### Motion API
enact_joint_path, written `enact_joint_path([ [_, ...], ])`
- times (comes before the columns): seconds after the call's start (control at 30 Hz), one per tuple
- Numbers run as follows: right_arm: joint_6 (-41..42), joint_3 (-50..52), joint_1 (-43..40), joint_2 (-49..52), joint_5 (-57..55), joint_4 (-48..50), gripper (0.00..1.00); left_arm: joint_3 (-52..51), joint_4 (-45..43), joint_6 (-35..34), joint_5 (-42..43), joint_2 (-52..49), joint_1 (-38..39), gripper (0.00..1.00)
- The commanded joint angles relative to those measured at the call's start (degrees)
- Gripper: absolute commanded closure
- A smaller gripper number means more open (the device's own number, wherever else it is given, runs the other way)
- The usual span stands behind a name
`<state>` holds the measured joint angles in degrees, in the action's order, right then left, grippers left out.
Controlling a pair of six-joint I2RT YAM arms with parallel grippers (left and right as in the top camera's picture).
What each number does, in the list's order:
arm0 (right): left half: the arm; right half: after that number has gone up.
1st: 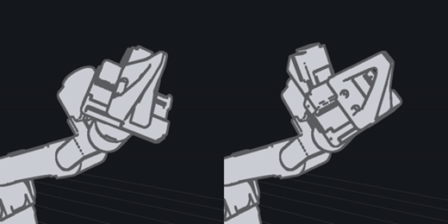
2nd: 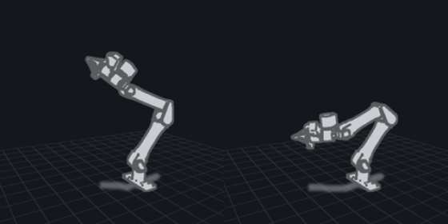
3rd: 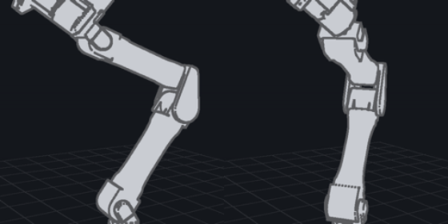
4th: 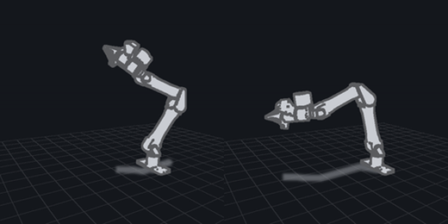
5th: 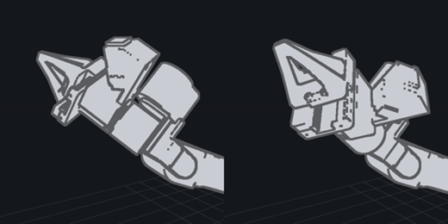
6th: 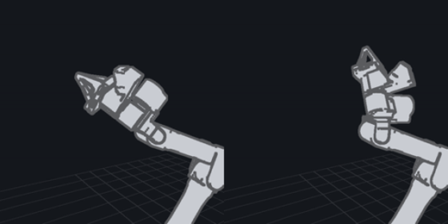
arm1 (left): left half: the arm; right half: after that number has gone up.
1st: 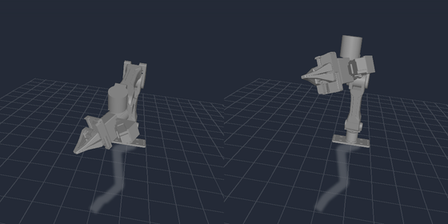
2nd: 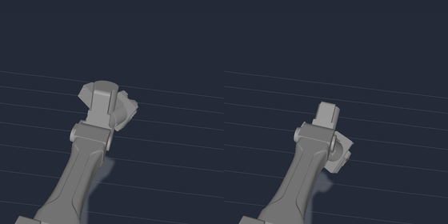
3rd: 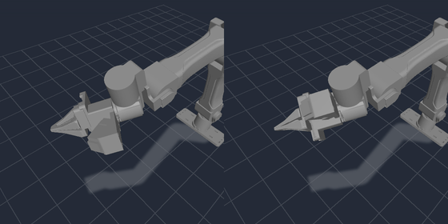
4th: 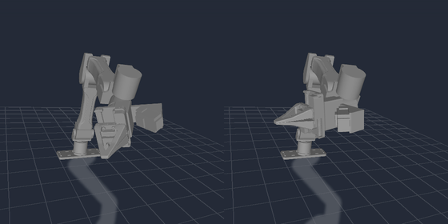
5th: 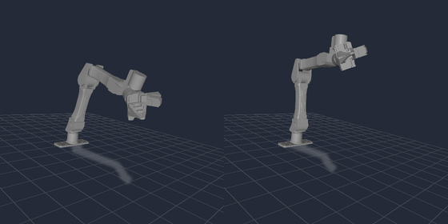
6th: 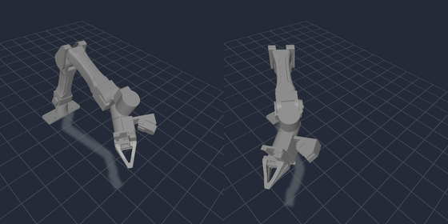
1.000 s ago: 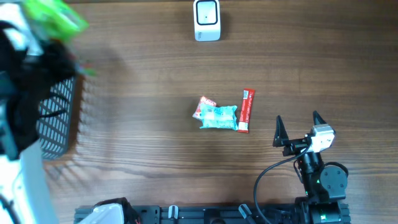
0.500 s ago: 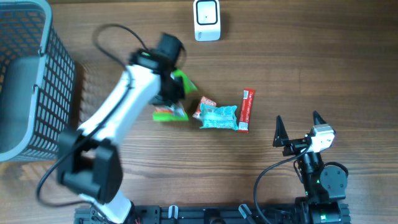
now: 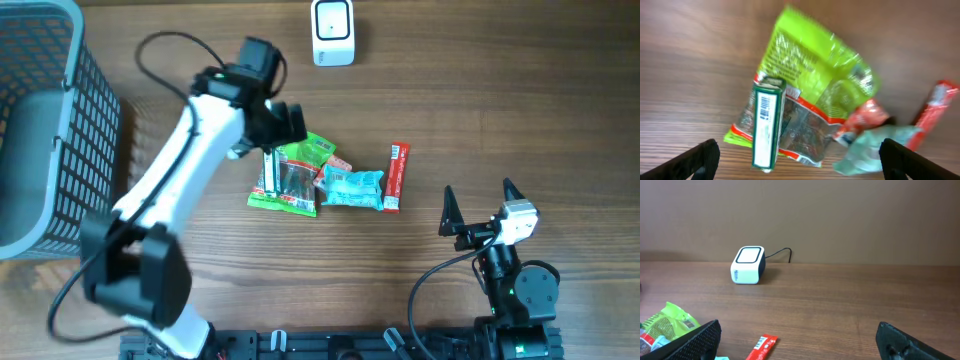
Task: Scan the item barcode
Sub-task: 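Carry the green snack bag out and release it on the table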
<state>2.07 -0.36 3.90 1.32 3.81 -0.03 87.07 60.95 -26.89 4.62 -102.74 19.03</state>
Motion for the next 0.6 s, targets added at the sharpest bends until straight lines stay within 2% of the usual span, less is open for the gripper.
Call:
enact_joint_path([
  [0.0,-0.5,0.1,-0.2,0.1,-0.4,0.1,0.0,1.4,2.0,1.6,0.7,3.9,-0.2,0.0],
  [0.13,-0.5,0.1,-0.2,0.1,-0.4,0.1,0.0,1.0,4.5,2.7,-6.0,3.0,-0.6,0.0],
  [0.57,-0.5,0.1,-0.2,0.1,-0.4,0.1,0.0,-2.6,7.3,4.2,-4.1,2.8,-1.9,0.0],
])
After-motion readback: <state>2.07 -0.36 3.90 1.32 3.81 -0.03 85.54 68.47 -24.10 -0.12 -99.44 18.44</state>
